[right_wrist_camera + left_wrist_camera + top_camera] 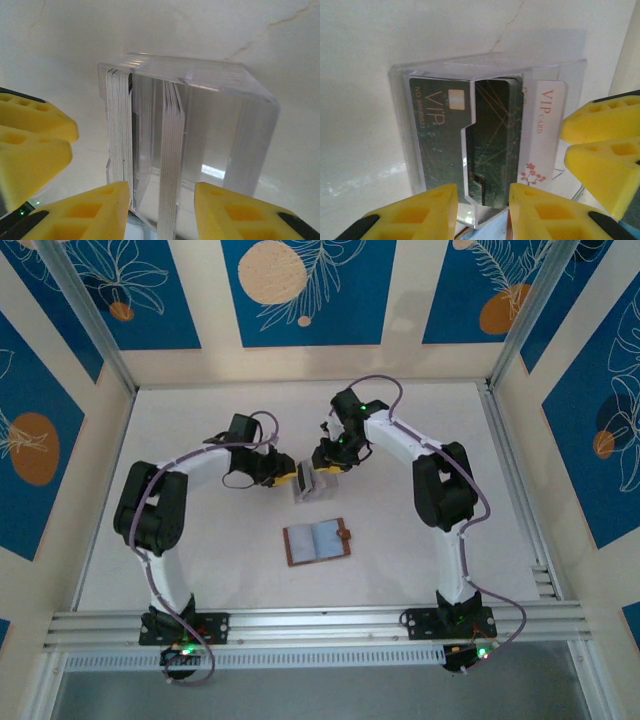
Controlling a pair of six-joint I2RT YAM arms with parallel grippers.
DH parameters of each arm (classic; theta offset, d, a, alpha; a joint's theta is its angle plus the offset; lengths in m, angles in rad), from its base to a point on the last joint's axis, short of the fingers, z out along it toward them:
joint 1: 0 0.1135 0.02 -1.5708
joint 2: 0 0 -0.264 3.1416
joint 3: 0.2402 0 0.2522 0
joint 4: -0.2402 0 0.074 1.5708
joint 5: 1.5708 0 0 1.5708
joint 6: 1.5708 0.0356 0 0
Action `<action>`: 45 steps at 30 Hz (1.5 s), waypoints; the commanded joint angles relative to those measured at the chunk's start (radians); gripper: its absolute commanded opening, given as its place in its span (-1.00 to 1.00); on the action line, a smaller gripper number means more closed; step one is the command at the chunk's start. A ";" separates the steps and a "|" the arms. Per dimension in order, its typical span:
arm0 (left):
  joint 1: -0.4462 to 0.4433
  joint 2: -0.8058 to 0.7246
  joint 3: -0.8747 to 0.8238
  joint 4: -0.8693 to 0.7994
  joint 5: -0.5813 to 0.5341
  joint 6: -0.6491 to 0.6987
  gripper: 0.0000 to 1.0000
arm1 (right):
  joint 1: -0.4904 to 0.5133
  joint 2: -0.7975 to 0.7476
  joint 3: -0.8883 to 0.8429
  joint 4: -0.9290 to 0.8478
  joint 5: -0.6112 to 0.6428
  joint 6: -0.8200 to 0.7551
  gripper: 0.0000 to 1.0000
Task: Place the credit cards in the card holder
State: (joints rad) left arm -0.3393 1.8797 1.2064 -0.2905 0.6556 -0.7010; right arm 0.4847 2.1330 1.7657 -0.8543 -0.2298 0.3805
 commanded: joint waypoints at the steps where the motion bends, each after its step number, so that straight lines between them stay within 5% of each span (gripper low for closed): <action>1: -0.010 0.020 0.020 0.024 0.030 -0.003 -0.36 | 0.012 0.031 0.038 -0.032 -0.053 -0.020 -0.19; 21: -0.020 0.081 0.009 0.083 0.052 -0.025 -0.36 | 0.035 0.036 0.063 -0.035 -0.143 -0.012 -0.27; 33: -0.021 0.083 0.013 0.086 0.054 -0.028 -0.37 | 0.050 0.092 0.105 -0.071 -0.059 -0.017 -0.23; 45: -0.024 0.103 0.017 0.089 0.054 -0.027 -0.37 | 0.041 0.033 0.085 -0.028 -0.169 0.003 -0.25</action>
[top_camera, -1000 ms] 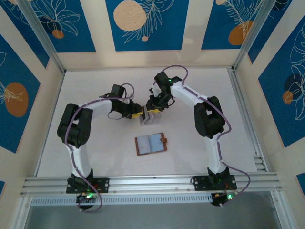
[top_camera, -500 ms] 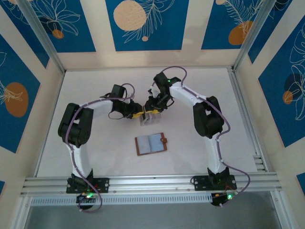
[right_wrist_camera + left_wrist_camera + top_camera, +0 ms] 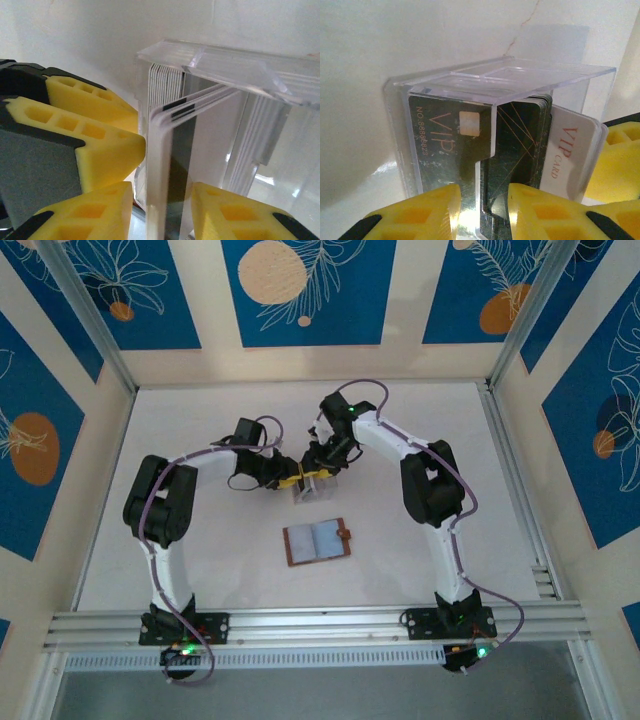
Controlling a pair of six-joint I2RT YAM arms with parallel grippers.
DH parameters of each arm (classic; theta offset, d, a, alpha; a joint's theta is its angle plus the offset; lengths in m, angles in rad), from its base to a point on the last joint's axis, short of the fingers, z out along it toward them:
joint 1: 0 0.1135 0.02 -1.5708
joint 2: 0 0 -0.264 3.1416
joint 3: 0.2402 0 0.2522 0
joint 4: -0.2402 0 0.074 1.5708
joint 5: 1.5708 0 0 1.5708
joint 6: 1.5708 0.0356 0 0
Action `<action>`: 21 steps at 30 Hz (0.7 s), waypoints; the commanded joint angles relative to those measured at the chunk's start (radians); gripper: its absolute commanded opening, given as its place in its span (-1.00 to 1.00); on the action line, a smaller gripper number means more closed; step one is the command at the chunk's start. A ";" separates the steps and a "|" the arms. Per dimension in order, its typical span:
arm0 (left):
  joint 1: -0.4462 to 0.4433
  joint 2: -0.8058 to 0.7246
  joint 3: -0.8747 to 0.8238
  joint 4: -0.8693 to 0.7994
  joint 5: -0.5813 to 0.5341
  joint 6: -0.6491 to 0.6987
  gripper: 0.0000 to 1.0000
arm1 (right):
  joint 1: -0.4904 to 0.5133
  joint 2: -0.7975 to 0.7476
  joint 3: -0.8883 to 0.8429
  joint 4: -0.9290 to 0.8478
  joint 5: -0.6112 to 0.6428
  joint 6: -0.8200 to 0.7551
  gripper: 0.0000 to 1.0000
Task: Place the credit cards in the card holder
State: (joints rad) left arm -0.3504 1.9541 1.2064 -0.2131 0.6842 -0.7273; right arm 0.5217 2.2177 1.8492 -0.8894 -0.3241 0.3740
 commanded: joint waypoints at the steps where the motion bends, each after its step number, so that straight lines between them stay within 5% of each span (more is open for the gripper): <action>1: -0.015 0.029 0.017 0.011 0.025 -0.001 -0.37 | 0.004 -0.057 0.000 0.007 -0.079 0.010 -0.24; 21: -0.017 0.032 0.020 0.011 0.023 -0.001 -0.38 | 0.007 -0.049 0.015 -0.026 -0.018 0.006 -0.48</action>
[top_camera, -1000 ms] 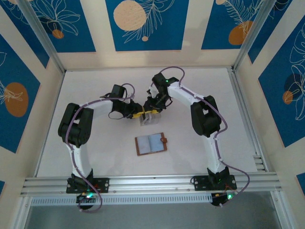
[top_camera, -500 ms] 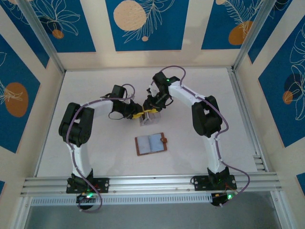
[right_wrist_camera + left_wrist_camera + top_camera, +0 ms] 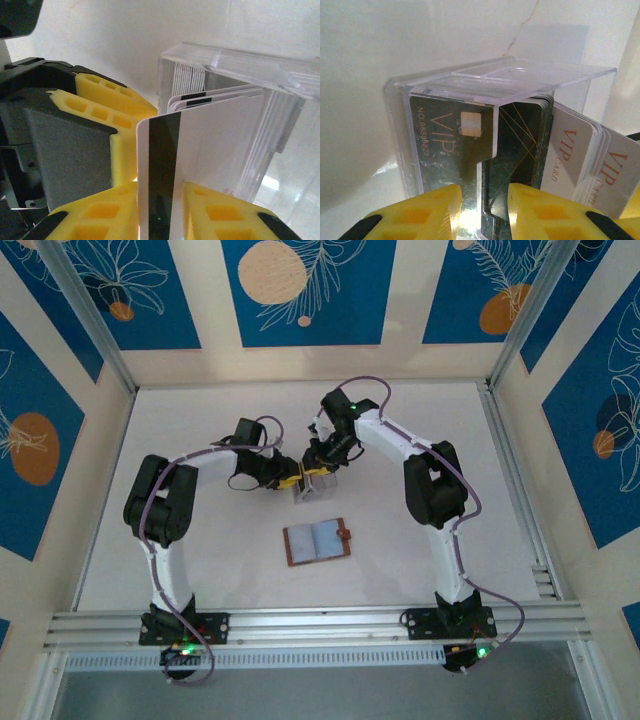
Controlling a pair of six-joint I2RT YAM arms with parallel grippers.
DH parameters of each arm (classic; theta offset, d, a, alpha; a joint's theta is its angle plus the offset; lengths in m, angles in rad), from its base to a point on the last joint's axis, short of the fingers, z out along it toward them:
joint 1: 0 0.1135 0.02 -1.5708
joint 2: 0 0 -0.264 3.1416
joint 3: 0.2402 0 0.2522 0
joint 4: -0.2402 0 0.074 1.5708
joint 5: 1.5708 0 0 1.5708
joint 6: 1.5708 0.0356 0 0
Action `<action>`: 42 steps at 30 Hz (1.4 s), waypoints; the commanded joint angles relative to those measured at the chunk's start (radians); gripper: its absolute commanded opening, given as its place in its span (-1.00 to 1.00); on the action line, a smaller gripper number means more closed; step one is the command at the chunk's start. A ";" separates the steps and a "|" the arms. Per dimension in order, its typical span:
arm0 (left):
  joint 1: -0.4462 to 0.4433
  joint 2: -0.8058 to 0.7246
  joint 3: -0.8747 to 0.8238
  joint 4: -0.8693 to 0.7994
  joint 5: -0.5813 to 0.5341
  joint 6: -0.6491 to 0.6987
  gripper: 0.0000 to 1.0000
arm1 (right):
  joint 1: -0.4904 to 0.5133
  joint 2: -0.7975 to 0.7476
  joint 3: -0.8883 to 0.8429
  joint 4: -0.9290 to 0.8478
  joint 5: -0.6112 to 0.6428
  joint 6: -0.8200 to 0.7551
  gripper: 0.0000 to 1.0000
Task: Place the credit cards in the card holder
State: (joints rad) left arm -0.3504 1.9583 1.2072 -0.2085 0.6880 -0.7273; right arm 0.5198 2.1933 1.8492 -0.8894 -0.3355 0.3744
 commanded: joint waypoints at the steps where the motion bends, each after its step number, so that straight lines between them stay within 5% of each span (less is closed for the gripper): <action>1: -0.018 0.027 0.019 0.007 0.020 -0.001 -0.38 | 0.009 -0.027 0.015 -0.027 -0.005 0.006 -0.51; 28: -0.016 0.009 0.037 -0.020 0.027 0.008 -0.38 | -0.002 -0.137 -0.011 -0.101 0.119 -0.005 -0.87; 42: 0.052 -0.274 -0.025 -0.219 -0.051 0.103 -0.33 | -0.038 -0.285 -0.087 -0.077 0.251 0.012 -1.00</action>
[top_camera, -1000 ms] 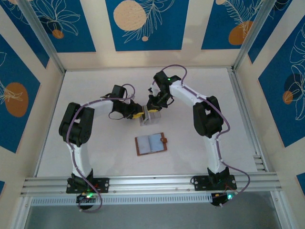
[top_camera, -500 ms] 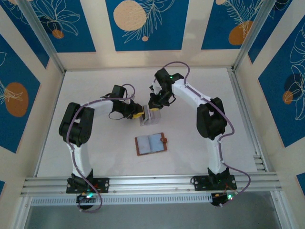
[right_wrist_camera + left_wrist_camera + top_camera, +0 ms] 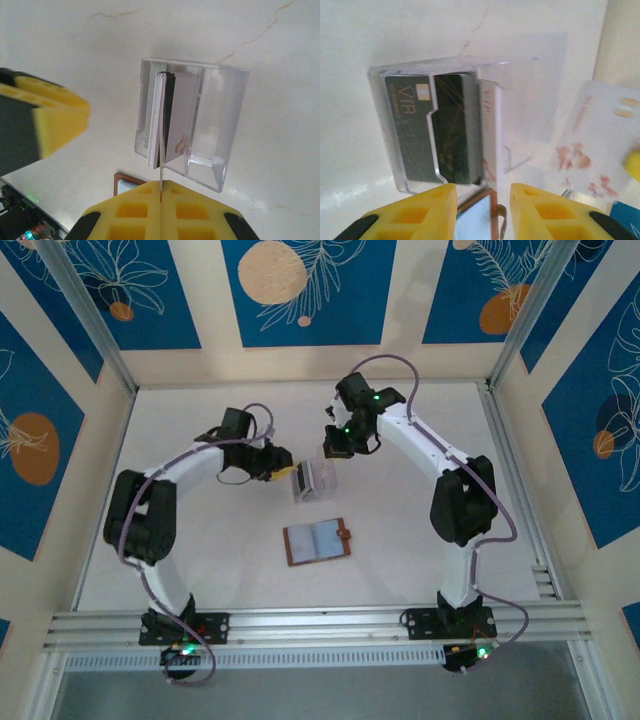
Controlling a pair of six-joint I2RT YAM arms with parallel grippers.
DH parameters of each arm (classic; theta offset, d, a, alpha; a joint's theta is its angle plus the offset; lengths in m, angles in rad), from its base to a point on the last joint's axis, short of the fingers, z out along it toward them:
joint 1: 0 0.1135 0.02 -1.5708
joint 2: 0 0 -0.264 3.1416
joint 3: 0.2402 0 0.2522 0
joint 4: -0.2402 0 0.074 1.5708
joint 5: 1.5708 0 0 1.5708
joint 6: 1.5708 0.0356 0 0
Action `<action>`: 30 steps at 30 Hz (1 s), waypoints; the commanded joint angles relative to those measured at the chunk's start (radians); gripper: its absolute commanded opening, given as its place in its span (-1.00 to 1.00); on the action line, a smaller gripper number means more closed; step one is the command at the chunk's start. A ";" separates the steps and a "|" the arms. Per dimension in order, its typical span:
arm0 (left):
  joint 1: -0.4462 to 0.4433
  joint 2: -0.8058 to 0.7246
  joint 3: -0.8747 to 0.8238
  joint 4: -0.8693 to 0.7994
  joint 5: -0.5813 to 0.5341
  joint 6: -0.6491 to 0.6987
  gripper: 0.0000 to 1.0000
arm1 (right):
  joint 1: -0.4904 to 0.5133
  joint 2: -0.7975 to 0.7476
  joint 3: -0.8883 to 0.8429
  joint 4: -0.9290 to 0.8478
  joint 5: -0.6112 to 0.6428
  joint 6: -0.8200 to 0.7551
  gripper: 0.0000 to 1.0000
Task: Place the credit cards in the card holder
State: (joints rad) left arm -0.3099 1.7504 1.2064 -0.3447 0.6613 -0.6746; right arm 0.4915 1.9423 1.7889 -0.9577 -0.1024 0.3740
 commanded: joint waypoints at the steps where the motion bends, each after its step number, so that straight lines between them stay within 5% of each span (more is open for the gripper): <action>1: 0.007 -0.093 -0.042 -0.095 -0.028 0.058 -0.32 | -0.009 -0.052 -0.043 -0.003 0.021 0.012 -1.00; 8: -0.134 -0.221 -0.146 -0.181 -0.065 0.119 -0.29 | 0.002 -0.253 -0.307 0.136 -0.106 0.005 -1.00; 16: -0.332 -0.184 -0.220 -0.169 -0.141 0.095 -0.29 | 0.026 -0.450 -0.686 0.373 -0.338 0.028 -1.00; 30: -0.354 -0.054 -0.265 -0.192 -0.239 0.135 -0.32 | 0.070 -0.447 -0.930 0.565 -0.476 0.081 -1.00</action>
State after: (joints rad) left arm -0.6579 1.6722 0.9550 -0.5110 0.4622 -0.5652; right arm 0.5510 1.4940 0.8799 -0.4404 -0.5201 0.4419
